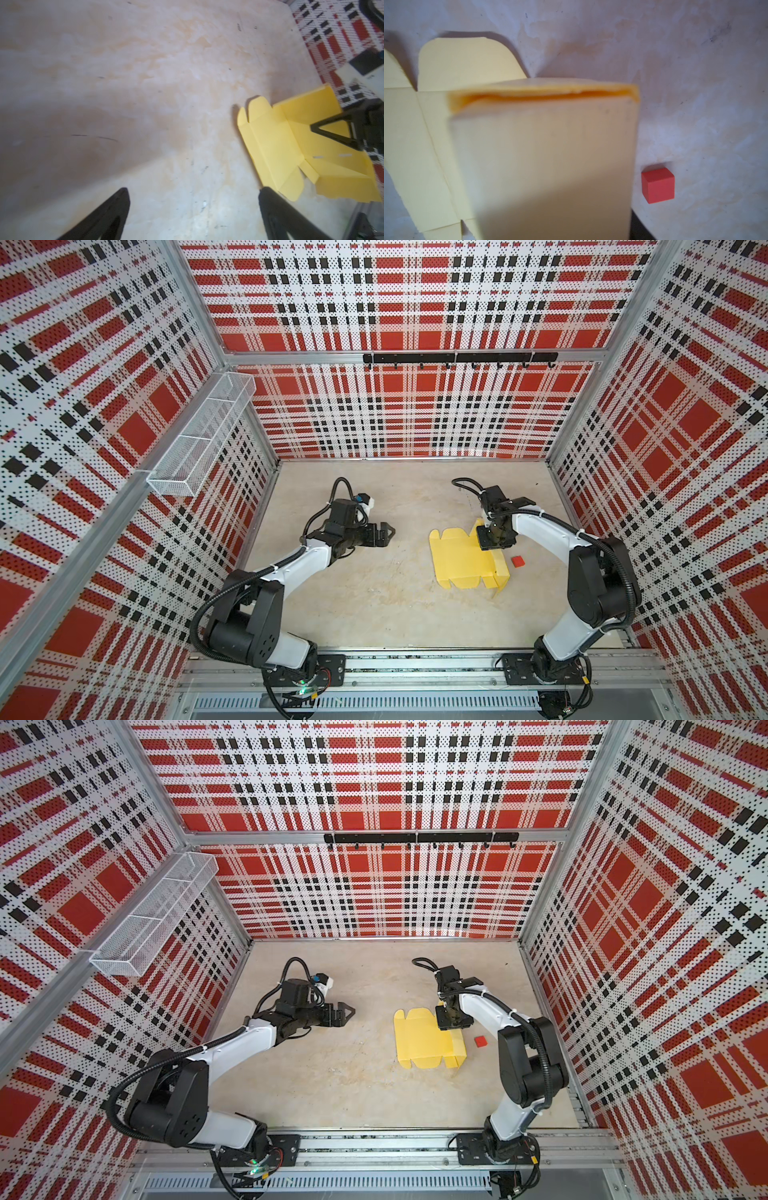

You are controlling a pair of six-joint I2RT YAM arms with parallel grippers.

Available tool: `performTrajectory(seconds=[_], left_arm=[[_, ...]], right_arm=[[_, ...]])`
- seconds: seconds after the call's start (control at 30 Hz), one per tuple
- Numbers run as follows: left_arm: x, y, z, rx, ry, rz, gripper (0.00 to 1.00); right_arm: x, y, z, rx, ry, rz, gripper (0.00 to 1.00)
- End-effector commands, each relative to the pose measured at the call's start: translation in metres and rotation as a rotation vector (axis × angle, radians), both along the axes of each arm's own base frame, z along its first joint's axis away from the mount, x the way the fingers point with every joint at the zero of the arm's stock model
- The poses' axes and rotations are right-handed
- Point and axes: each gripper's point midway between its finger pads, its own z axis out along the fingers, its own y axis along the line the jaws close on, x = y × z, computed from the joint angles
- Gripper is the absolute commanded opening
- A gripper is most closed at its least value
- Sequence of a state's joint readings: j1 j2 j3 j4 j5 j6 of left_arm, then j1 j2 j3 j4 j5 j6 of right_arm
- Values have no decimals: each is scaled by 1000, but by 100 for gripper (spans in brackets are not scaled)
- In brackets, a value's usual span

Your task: Fold the paper box

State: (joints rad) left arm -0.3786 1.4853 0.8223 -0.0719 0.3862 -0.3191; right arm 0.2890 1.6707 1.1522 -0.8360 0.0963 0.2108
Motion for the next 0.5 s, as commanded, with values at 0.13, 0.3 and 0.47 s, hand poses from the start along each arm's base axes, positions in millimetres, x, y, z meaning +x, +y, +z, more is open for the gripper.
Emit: performTrajectory(seconds=[0.13,0.3,0.47], left_arm=[[-7,-86,-5,-125,153,-119,96],[-5,-124,-25,-147,252,-213,90],[-7,-150,-50,-172,373,-291,87]], right_arm=[[10,1,10,179,-91,-62,46],[7,-4,10,193,-93,-78,45],[7,-7,12,204,-102,-86,45]])
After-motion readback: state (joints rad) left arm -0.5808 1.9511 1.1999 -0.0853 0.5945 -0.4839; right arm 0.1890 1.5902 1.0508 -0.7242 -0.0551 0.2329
